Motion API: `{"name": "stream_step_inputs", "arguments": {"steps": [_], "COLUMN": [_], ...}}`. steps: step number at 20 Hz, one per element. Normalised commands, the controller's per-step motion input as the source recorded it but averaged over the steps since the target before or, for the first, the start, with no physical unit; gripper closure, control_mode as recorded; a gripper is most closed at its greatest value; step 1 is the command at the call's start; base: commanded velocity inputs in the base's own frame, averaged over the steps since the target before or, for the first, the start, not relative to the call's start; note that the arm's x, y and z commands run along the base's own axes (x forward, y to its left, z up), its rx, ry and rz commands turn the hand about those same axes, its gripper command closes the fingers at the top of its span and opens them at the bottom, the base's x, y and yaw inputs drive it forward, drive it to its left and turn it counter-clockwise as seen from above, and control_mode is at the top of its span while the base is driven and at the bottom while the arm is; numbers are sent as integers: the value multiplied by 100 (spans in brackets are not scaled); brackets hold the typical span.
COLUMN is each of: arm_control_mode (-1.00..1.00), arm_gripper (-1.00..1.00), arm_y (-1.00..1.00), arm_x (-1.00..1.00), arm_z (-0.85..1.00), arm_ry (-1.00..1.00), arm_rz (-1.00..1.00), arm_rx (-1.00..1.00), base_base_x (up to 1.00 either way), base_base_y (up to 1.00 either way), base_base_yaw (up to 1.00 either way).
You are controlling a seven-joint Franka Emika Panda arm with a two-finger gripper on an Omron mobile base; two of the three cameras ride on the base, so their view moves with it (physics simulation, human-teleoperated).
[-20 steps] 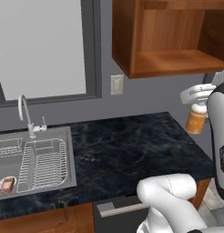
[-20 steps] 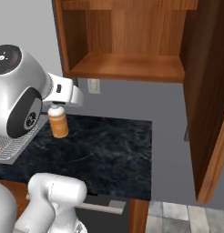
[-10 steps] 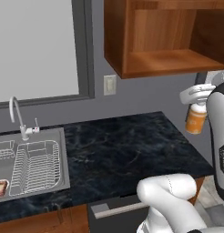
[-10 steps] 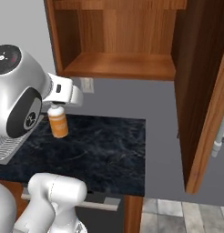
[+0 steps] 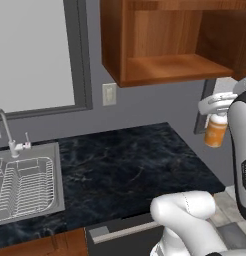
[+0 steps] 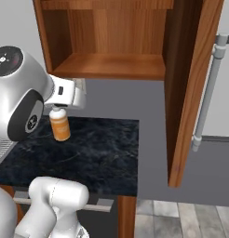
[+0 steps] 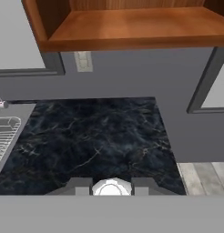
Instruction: Pick up the soap dispenser and bar soap from the sink, and place them back in the cabinet, and close the cabinet door.
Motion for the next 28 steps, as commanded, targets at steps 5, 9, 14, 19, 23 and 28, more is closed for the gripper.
{"name": "stream_step_inputs", "arguments": {"steps": [5, 9, 14, 19, 23, 28], "arm_control_mode": [100, 100, -100, -100, -100, -100], "arm_gripper": [100, 100, 100, 100, 100, 100], "arm_y": [0, 0, 0, 0, -3, -11], "arm_x": [0, 0, 26, 37, 33, 29], "arm_z": [0, 0, 16, 45, 44, 38], "arm_ry": [0, 0, 0, 0, 0, 0], "arm_rz": [0, 0, -4, -6, -1, 0], "arm_rx": [0, 0, 0, 0, 0, 0], "base_base_x": [0, 3, 3, 0, 0, 0], "base_base_y": [-15, 0, 0, 0, 0, 0], "base_base_yaw": [-3, 0, 0, 0, 0, 0]}}
